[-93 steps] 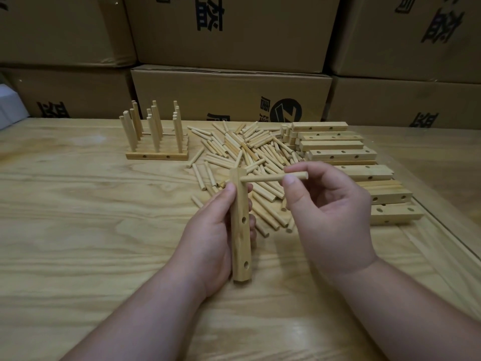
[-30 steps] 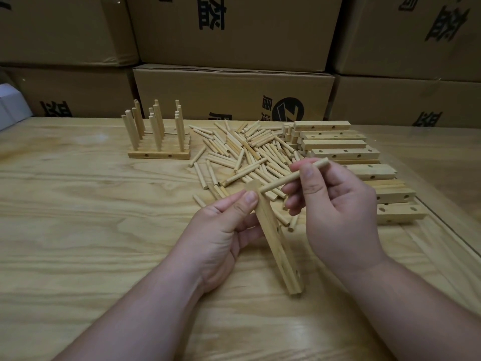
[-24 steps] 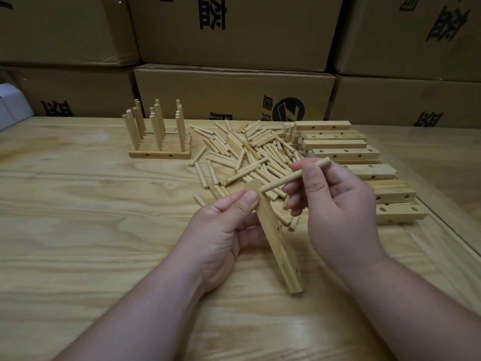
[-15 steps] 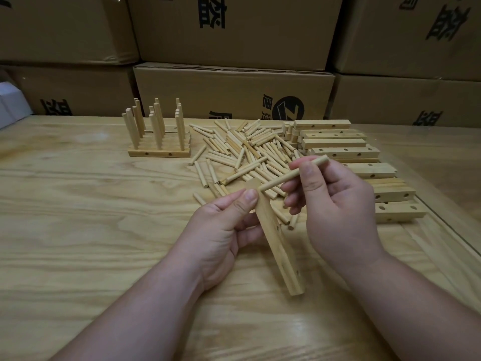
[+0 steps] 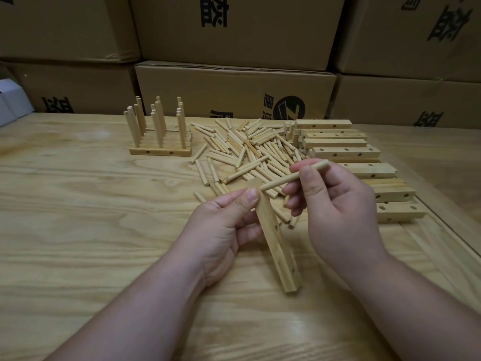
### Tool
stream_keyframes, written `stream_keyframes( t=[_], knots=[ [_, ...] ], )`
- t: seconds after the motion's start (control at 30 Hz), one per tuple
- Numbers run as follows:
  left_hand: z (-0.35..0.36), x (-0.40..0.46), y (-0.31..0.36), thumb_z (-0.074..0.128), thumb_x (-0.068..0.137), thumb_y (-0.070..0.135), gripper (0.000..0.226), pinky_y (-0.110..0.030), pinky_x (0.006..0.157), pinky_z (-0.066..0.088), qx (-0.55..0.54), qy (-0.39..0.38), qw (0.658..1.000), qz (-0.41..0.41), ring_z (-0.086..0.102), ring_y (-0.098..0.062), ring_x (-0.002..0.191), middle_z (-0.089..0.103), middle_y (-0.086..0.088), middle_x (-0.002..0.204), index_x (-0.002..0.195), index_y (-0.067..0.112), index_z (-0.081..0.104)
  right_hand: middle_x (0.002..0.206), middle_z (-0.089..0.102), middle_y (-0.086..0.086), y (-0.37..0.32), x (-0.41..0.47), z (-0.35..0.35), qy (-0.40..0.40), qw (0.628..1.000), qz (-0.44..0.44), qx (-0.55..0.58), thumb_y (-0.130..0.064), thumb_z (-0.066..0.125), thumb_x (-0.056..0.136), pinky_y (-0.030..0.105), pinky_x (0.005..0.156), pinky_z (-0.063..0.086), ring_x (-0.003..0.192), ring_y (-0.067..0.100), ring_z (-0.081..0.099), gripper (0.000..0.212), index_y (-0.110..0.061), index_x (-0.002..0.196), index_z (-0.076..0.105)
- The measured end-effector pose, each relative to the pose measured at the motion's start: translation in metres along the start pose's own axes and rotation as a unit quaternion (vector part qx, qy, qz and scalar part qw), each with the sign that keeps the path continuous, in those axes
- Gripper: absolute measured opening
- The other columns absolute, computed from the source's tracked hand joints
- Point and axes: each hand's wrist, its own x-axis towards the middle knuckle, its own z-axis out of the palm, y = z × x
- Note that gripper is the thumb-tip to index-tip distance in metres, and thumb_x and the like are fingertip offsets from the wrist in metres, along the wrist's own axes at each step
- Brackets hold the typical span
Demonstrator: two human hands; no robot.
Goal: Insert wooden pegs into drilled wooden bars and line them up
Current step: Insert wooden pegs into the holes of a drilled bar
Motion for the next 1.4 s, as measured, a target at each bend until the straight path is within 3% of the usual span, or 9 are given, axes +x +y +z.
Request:
stream_keyframes(
  t=[0.43, 0.57, 0.63, 0.7, 0.77, 0.87, 0.97, 1.1, 1.4],
  knots=[
    [-0.001, 0.000, -0.006, 0.070, 0.083, 0.031, 0.041, -0.035, 0.071, 0.061, 0.051, -0.006, 0.997, 0.049, 0.072, -0.018, 0.081, 0.076, -0.012, 0.096, 0.113, 0.004, 0.073, 0.085, 0.073, 0.011, 0.005, 0.007, 0.000, 0.046, 0.994, 0.048, 0.081, -0.027, 0.054, 0.102, 0.031, 0.058, 0.056, 0.067, 0.022, 0.068, 0.021, -0.018, 0.103, 0.073],
    [0.000, 0.002, -0.007, 0.067, 0.084, 0.028, 0.037, -0.044, 0.081, 0.056, 0.060, 0.016, 0.997, 0.034, 0.069, -0.017, 0.074, 0.074, -0.010, 0.086, 0.110, 0.004, 0.071, 0.090, 0.074, 0.009, 0.009, 0.007, -0.002, 0.036, 0.996, 0.049, 0.063, -0.054, 0.051, 0.096, 0.029, 0.053, 0.055, 0.068, 0.023, 0.068, 0.039, -0.022, 0.110, 0.070],
    [0.000, 0.004, -0.005, 0.064, 0.087, 0.026, 0.037, -0.041, 0.079, 0.058, 0.028, 0.028, 0.999, 0.030, 0.070, -0.017, 0.076, 0.075, -0.010, 0.090, 0.114, 0.002, 0.070, 0.087, 0.072, 0.005, 0.015, 0.005, -0.005, 0.050, 0.998, 0.045, 0.011, -0.064, 0.042, 0.095, 0.027, 0.051, 0.052, 0.067, 0.018, 0.065, 0.046, -0.028, 0.104, 0.069],
    [-0.001, 0.005, -0.002, 0.060, 0.091, 0.024, 0.034, -0.045, 0.084, 0.058, -0.010, 0.043, 0.999, 0.029, 0.071, -0.019, 0.081, 0.075, -0.012, 0.096, 0.115, 0.002, 0.070, 0.082, 0.069, -0.002, 0.023, 0.005, -0.011, 0.055, 0.990, 0.004, -0.130, -0.053, 0.044, 0.100, 0.025, 0.057, 0.050, 0.070, 0.009, 0.062, 0.038, -0.026, 0.095, 0.071],
    [0.000, 0.005, 0.000, 0.058, 0.095, 0.024, 0.030, -0.052, 0.088, 0.058, -0.042, 0.057, 0.997, 0.021, 0.072, -0.022, 0.085, 0.074, -0.013, 0.098, 0.113, 0.004, 0.070, 0.088, 0.063, -0.014, 0.033, 0.008, -0.015, 0.006, 0.950, -0.028, -0.312, -0.040, 0.052, 0.098, 0.019, 0.068, 0.045, 0.082, 0.002, 0.058, 0.025, -0.026, 0.096, 0.072],
    [0.003, 0.004, 0.005, 0.051, 0.103, 0.023, 0.026, -0.040, 0.062, 0.063, -0.100, 0.083, 0.992, 0.003, 0.070, -0.019, 0.070, 0.071, -0.009, 0.083, 0.107, 0.006, 0.070, 0.098, 0.050, -0.014, 0.040, 0.008, -0.010, -0.108, 0.855, 0.018, -0.507, -0.048, 0.058, 0.093, 0.026, 0.085, 0.040, 0.099, 0.008, 0.049, 0.031, -0.029, 0.112, 0.072],
    [0.002, 0.002, 0.010, 0.047, 0.105, 0.029, 0.031, -0.022, 0.041, 0.041, -0.123, 0.099, 0.987, -0.029, 0.051, -0.013, 0.055, 0.056, -0.003, 0.075, 0.103, 0.009, 0.070, 0.096, 0.048, -0.012, 0.039, 0.007, -0.004, -0.137, 0.809, 0.042, -0.570, -0.060, 0.059, 0.087, 0.035, 0.092, 0.039, 0.106, 0.015, 0.046, 0.039, -0.031, 0.108, 0.073],
    [0.000, 0.000, 0.013, 0.043, 0.106, 0.031, 0.032, -0.020, 0.039, 0.028, -0.125, 0.092, 0.987, -0.043, 0.042, -0.012, 0.055, 0.052, -0.003, 0.074, 0.104, 0.010, 0.067, 0.093, 0.052, -0.011, 0.035, 0.008, -0.003, -0.121, 0.809, 0.040, -0.574, -0.055, 0.061, 0.086, 0.035, 0.089, 0.039, 0.103, 0.016, 0.047, 0.031, -0.031, 0.099, 0.075],
    [0.004, -0.001, 0.013, 0.042, 0.106, 0.033, 0.030, -0.021, 0.040, 0.027, -0.116, 0.106, 0.987, -0.034, 0.040, -0.013, 0.056, 0.051, -0.004, 0.074, 0.107, 0.012, 0.063, 0.084, 0.056, -0.017, 0.032, 0.006, -0.002, -0.069, 0.860, 0.011, -0.505, -0.037, 0.063, 0.089, 0.037, 0.083, 0.047, 0.092, 0.015, 0.055, 0.005, -0.032, 0.090, 0.061]
  ],
)
